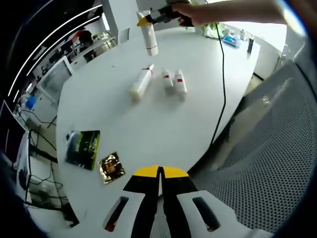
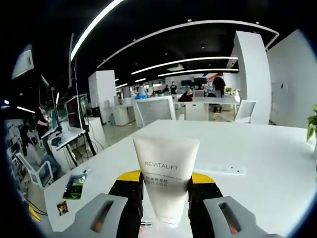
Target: Arrange the skincare products in the storage area until every visible bottle or jar stands upright without overlapping.
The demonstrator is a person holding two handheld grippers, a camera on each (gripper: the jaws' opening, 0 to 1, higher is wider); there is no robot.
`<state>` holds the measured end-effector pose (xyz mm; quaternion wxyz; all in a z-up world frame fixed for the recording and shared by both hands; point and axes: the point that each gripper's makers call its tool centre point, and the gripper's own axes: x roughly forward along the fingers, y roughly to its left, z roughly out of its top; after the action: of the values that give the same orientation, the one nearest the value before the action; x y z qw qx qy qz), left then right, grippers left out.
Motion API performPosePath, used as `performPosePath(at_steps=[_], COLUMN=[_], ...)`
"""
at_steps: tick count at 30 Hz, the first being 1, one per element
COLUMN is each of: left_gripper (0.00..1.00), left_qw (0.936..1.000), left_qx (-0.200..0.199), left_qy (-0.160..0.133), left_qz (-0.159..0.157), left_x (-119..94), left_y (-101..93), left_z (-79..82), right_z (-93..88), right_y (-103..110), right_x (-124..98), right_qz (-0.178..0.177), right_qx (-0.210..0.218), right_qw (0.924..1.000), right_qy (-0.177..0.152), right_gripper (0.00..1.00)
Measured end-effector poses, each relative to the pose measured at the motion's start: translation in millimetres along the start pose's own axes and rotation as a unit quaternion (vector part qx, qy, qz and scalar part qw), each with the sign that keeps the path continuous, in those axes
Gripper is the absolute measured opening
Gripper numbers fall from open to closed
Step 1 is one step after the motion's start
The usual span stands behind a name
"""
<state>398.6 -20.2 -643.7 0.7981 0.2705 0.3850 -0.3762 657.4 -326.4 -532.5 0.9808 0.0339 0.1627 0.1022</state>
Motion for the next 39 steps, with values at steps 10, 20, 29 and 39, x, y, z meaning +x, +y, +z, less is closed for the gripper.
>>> performPosePath(at_steps=[10, 20, 29, 39], left_gripper=[0.0, 0.0, 0.0, 0.0], left_qw=[1.0, 0.9999, 0.9998, 0.9998], left_qx=[0.002, 0.002, 0.002, 0.001], left_qy=[-0.003, -0.003, -0.011, -0.011], left_qz=[0.007, 0.01, 0.017, 0.019], left_x=[-1, -1, -3, -3], left_y=[2.8, 4.7, 8.0, 9.1], left_z=[0.4, 0.1, 1.8, 0.9], right_z=[-11.4, -24.0, -24.5, -34.7], right_y=[-6, -11, -11, -7], right_x=[20, 39, 53, 59], right_qz=[-0.022, -0.04, -0.046, -0.047], right_qx=[-0.003, 0.001, -0.011, -0.036], right_qw=[0.9997, 0.9989, 0.9985, 0.9976], right_qy=[0.009, 0.024, 0.028, 0.037], right_gripper=[0.29, 0.29, 0.29, 0.29])
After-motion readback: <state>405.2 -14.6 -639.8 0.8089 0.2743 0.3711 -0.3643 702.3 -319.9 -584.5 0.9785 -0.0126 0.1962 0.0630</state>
